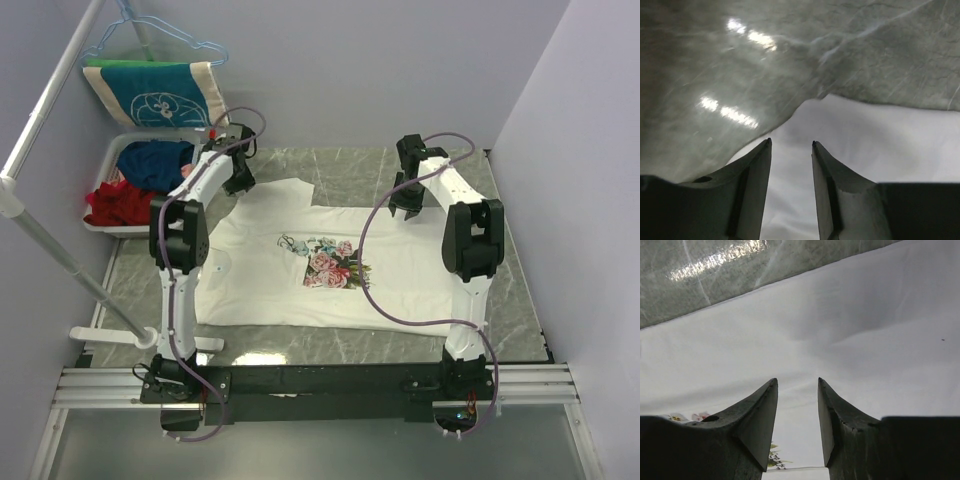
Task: Fold and stack the t-shirts
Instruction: Fold the tshirt
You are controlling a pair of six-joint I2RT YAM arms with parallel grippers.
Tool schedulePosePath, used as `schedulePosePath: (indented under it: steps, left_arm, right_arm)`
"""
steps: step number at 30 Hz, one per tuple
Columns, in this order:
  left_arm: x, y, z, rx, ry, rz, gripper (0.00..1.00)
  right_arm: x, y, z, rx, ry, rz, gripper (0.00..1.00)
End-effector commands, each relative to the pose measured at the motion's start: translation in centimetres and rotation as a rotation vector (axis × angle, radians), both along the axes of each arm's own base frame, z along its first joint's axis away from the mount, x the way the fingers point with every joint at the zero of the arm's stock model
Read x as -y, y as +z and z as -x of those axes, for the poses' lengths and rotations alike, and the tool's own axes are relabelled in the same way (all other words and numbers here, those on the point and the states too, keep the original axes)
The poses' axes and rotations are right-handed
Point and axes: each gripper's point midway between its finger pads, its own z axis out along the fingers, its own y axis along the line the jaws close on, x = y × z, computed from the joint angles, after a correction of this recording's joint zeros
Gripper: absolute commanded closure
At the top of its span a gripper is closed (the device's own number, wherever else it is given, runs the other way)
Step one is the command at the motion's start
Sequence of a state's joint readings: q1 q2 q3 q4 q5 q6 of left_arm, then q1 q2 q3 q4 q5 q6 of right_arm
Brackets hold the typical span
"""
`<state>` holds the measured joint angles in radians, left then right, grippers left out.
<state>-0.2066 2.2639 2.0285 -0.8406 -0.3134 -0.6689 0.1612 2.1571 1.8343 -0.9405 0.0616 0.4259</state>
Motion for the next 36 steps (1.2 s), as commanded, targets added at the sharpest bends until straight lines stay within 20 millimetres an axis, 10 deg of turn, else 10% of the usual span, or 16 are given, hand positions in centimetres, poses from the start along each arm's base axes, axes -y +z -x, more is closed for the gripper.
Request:
schedulePosePath:
  steps: [1,22,28,36]
  left_arm:
    - [3.4,-2.3,-3.1,0.027,-0.146,0.077,0.57]
    - [0.4,-7.6,-7.3,0.051,-0.14,-0.143,0.52]
    - [0.8,-2.5,-8.8,0.18,-0.156,-0.132,0.49]
    - [1.0,7.9,-7.5,0.362,-0.166,-0.088,0.44]
  right_arm:
    - [-0.3,2.5,-1.6,0.086,-0.007,0.002,0.55]
    - [-3.0,1.4,-1.5,0.081,0.058,-0.036,0.55]
    - [-5.1,4.5,-1.2,0.166,0.135,-0.013,0.55]
    - [-14.2,7.6,4.7,0.198,0.47,-0.017,0.55]
